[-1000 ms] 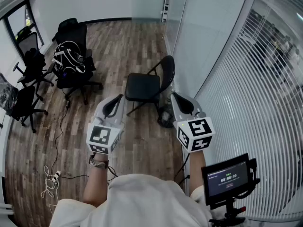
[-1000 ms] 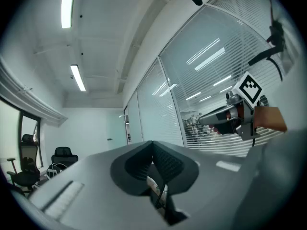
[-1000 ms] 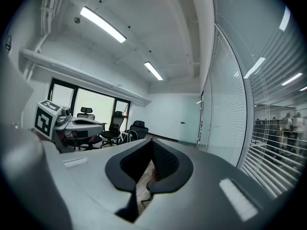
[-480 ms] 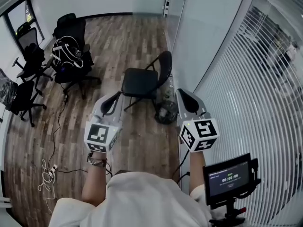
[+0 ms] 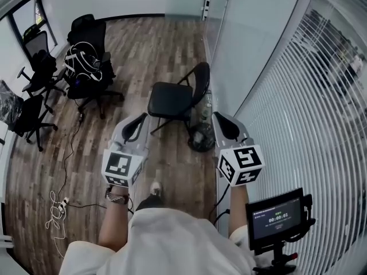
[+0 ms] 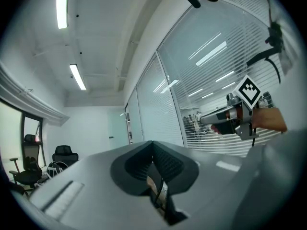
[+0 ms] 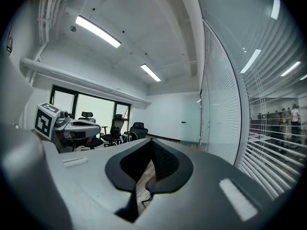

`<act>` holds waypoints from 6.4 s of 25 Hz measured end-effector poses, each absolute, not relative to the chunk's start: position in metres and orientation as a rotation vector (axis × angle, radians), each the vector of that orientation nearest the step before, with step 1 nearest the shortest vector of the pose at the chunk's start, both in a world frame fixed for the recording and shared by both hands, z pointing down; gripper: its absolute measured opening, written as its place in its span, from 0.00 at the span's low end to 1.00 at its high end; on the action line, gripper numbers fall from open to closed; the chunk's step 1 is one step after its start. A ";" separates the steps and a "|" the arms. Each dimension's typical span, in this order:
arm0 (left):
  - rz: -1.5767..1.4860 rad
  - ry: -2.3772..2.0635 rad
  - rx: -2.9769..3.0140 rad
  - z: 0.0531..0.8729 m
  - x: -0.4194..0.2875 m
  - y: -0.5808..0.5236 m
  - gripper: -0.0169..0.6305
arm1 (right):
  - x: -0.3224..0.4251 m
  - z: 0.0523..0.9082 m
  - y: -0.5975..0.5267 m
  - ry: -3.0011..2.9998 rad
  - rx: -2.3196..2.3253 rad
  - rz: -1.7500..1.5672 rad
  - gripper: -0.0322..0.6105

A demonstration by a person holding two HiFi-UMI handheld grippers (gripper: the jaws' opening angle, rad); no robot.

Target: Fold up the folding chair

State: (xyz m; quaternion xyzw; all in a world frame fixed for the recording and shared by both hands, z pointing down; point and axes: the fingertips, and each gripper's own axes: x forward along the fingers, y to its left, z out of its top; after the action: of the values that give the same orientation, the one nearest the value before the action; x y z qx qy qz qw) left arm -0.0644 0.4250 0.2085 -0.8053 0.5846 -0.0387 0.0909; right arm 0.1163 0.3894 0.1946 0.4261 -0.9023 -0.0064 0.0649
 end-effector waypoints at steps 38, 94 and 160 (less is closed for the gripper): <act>-0.036 1.513 -2.535 0.206 -0.121 0.149 0.02 | 0.051 0.180 0.133 -2.631 1.419 -0.058 0.05; -0.431 2.060 -2.667 0.399 -0.178 -0.034 0.12 | 0.105 0.347 -0.098 -2.364 1.321 0.463 0.23; -0.631 2.050 -3.845 0.923 -0.266 -0.062 0.51 | 0.161 0.585 -0.155 -1.814 1.112 1.068 0.26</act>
State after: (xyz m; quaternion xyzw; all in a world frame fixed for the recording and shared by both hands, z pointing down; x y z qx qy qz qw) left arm -0.2662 -0.0625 0.9233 -0.7053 0.3760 -0.1157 -0.5897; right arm 0.1615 -0.1553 0.5852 0.4337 -0.7075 0.4164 0.3714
